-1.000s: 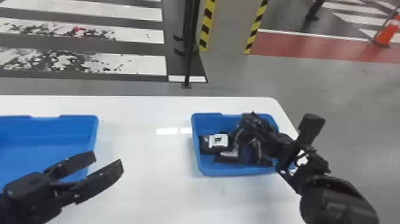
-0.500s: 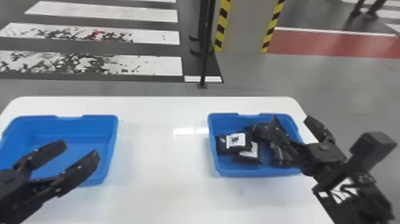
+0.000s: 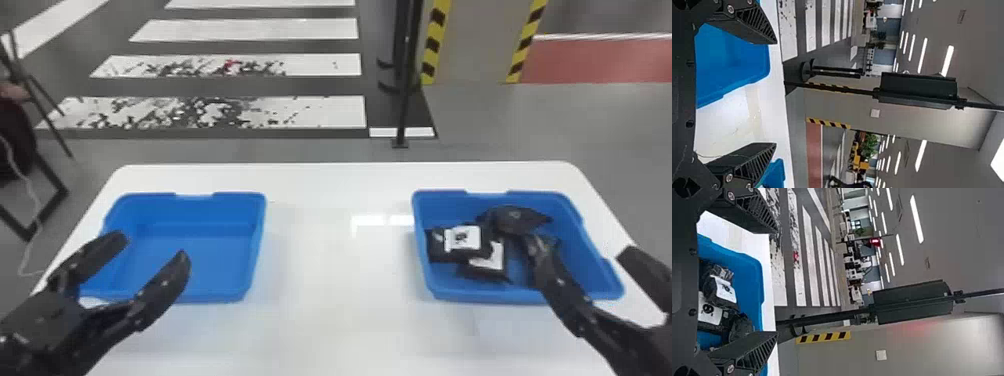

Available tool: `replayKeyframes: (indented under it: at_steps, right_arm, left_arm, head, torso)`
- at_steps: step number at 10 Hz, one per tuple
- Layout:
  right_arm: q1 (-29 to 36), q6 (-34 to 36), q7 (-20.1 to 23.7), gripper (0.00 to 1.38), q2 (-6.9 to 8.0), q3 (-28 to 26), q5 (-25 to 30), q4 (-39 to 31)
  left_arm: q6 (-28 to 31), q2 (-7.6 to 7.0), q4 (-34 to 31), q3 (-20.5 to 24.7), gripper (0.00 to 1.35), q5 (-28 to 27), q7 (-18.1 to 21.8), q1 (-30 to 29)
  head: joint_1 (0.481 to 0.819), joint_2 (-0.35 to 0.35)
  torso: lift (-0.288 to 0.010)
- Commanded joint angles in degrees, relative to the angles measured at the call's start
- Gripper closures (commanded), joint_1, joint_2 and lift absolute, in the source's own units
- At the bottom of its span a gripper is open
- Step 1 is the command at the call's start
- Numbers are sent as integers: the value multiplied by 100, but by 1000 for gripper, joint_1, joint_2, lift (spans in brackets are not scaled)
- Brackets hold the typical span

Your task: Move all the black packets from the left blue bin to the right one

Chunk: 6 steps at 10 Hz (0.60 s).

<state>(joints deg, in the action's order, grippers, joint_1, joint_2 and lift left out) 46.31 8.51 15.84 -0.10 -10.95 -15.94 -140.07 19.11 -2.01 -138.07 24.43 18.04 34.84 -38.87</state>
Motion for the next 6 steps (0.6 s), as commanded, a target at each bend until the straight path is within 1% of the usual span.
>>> replayKeyframes:
  at_steps: [1,2,3,4,5,6]
  right_arm:
    - [530,-49,-134,111,15,10,18,-358]
    - [628,-49,-178,117,15,10,29,-344]
    - [614,-78,-204,117,15,10,63,-372]
    - [544,-78,-213,117,15,10,109,-330]
    - [431,-78,-213,117,15,33,132,-259]
    - [417,-78,-222,117,15,44,143,-259]
  left_arm:
    - [-280,104,-23,-123,136,-78,-153,-177]
    - [-322,166,-51,-238,136,-67,-408,-318]
    - [-27,201,-304,-352,136,-158,-637,-444]
    - [114,157,-375,-398,136,-215,-645,-444]
    - [198,51,-375,-466,136,-147,-654,-458]
    - [226,16,-445,-558,136,-136,-733,-501]
  head:
    - [695,52]
    - [695,54]
    - [695,55]
    - [695,49]
    - [695,42]
    - [695,27]
  torso:
    - [-139]
    - [-139]
    - [-139]
    - [-139]
    - [-139]
    - [-139]
